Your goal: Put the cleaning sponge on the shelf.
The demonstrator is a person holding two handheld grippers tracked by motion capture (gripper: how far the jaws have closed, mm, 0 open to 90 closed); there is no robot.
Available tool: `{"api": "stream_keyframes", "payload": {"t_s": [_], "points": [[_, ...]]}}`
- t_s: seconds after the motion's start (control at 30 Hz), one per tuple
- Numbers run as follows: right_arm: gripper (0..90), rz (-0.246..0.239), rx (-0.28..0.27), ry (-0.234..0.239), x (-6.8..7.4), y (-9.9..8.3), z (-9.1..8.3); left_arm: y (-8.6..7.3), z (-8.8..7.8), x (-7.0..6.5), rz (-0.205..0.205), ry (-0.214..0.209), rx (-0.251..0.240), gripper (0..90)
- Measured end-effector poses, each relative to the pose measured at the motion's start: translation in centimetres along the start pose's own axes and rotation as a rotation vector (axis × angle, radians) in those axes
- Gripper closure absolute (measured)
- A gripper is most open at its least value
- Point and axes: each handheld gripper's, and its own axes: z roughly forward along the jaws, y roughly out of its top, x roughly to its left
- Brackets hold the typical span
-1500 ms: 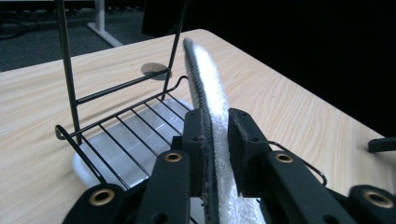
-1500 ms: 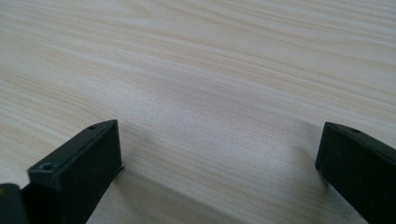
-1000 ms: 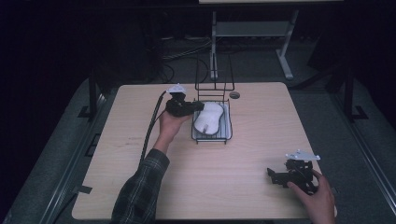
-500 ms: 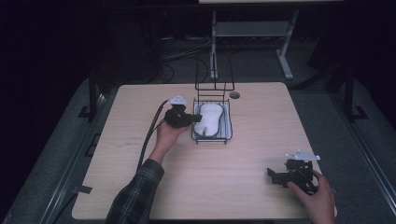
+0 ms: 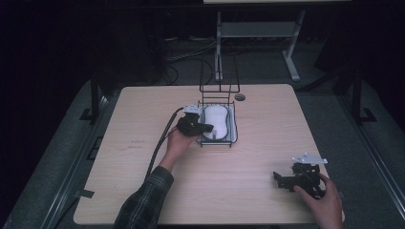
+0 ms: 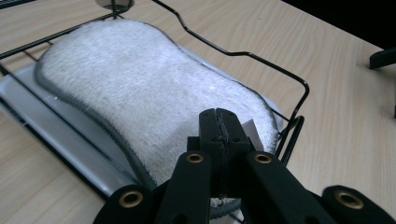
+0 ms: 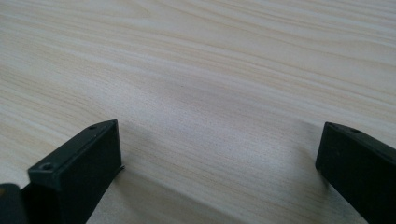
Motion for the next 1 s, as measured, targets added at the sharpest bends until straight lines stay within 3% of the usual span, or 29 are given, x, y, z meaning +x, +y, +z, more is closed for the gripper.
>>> {"api": "stream_keyframes", "payload": {"t_s": [0.23, 0.43, 0.5, 0.63, 0.77, 1.0], "points": [[0.0, -0.001, 0.0, 0.0, 0.0, 0.0, 0.0, -0.1, -0.5, 0.1, 0.004, 0.01, -0.009, 89.9], [0.0, 0.0, 0.0, 0.0, 0.0, 0.0, 0.0, -0.3, -1.6, 0.3, -0.022, 0.0, -0.017, 88.7], [0.0, 0.0, 0.0, 0.0, 0.0, 0.0, 0.0, -0.4, -2.1, 0.3, -0.026, 0.006, -0.002, 77.9], [0.0, 0.0, 0.0, 0.0, 0.0, 0.0, 0.0, -0.8, -3.0, 0.2, -0.03, 0.029, 0.016, 64.8], [0.0, 0.0, 0.0, 0.0, 0.0, 0.0, 0.0, -1.2, -3.7, 0.1, -0.036, 0.045, 0.012, 57.7], [0.0, 0.0, 0.0, 0.0, 0.0, 0.0, 0.0, -1.6, -4.9, -0.2, -0.02, 0.074, 0.023, 36.7]]}}
